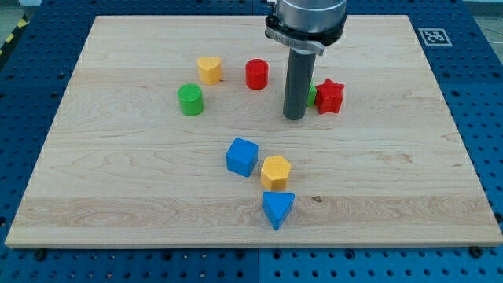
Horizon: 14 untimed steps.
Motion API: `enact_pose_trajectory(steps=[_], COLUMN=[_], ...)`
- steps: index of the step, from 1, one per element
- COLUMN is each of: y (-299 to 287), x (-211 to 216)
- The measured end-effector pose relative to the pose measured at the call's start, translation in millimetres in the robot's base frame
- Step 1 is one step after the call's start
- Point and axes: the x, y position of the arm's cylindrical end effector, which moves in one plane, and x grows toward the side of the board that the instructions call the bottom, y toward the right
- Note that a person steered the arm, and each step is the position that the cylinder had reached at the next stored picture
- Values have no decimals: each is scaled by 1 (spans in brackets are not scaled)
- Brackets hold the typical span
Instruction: Move the red star bottom diagonally to the green star
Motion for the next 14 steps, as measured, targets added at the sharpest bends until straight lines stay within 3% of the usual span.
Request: enact_pose_trajectory(steps=[1,2,4,5,6,8,9,10,12,13,14], y=[0,0,68,125,126,72,77,76,87,107,131], x=[-14,15,34,3,-31,-55,-63,-44,80,89,61])
